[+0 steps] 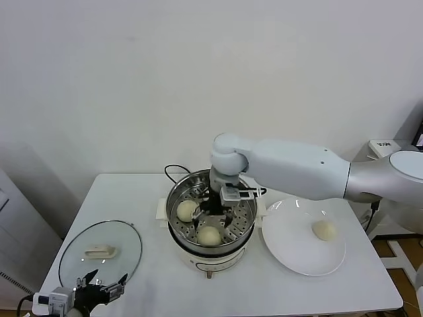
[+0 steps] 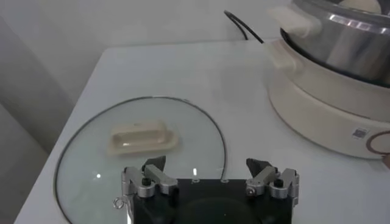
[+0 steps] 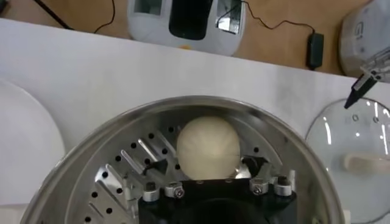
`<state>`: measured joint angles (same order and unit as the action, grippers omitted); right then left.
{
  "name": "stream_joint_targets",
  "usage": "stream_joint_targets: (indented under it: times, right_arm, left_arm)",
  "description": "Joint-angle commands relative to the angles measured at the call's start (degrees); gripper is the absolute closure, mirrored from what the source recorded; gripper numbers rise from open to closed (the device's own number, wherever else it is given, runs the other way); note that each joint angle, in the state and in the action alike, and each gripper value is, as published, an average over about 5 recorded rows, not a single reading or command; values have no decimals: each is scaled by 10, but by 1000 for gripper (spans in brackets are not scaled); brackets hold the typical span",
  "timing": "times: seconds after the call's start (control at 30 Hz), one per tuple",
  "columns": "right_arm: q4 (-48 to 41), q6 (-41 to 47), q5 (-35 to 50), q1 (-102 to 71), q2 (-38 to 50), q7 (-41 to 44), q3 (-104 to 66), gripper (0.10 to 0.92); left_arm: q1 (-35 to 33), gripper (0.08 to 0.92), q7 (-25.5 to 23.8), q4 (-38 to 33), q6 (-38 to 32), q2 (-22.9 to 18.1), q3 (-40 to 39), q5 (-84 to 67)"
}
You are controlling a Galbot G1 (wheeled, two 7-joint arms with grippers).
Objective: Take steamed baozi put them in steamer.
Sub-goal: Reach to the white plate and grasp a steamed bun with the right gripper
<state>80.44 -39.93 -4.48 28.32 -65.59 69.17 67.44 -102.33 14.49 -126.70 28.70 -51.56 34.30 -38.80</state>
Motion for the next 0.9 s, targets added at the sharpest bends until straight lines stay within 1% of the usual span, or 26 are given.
stream_joint_targets:
  times: [0.03,0.33,0.63,0.9]
  right_arm:
    - [-76,24,26,38,27,24,-50,203]
    - [-149,114,90,71,126,67,-33,203]
    - [-235,179,111,50,204,83,-9,203]
    - [-273,209,119,3,256,72,-6,203]
  left_arm:
    - [0,177,0,0,0,1,0,-1]
    - [2,177,0,-1,1,5,3,-4]
    - [4,177,0,-1,1,6,3,-6]
    - [5,177,1,-1,1,6,4,-8]
